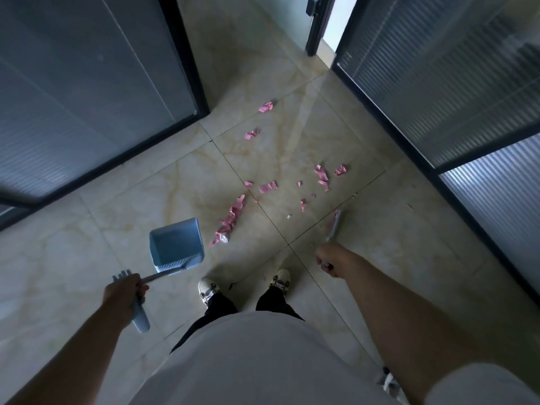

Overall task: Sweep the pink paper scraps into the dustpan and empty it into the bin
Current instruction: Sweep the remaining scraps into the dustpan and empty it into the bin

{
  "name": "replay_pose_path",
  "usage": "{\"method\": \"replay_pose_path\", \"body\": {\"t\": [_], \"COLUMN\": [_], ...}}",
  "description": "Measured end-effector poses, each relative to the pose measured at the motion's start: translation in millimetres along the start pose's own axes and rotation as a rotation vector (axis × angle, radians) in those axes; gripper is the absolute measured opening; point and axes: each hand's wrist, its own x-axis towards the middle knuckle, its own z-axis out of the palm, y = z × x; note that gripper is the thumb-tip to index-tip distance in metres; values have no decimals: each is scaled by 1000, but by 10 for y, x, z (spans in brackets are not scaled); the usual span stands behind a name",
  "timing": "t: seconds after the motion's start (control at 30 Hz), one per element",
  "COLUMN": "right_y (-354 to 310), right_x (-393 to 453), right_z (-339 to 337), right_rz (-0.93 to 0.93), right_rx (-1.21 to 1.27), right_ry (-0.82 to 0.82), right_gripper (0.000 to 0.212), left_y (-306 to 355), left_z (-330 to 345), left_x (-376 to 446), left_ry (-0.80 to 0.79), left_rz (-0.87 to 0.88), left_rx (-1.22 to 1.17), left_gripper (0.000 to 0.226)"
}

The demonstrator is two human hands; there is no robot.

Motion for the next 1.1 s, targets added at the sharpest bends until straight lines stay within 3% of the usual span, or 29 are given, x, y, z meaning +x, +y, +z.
{"method": "replay_pose_path", "body": {"t": [0.1, 0.37, 0.47, 0.53, 0.63, 0.77, 0.97, 1.1], "right_y": [-323, -954, -1127, -1240, -1368, -1451, -1391, -1298], "right_x": [-189, -550, -610, -648, -749, -853, -922, -999], "right_z": [353, 1228, 1491, 1641, 1812, 1905, 1771, 1606], "right_rz": [-58, -134, -186, -206, -200, -183, -141, -147], "right_rx": [-120, -303, -335, -338, -308, -177, 94, 130], "right_ry": [-39, -68, -78, -101, -115, -159, -190, -162], "right_gripper": [11, 9, 47, 49, 23, 11, 18, 14], "left_y": [35, 38, 43, 41, 31, 54, 195, 301], "left_z": [-159, -507, -567, -615, -689, -746, -791, -757], "left_x": [65, 275, 345, 412, 511, 580, 664, 703], "left_ry": [-7, -11, 11, 17, -14, -52, -39, -11], "left_rz": [-6, 4, 37, 55, 78, 140, 244, 280], "left_rx": [31, 144, 225, 258, 302, 410, 621, 690], "left_gripper": [25, 20, 15, 14, 16, 11, 17, 18]}}
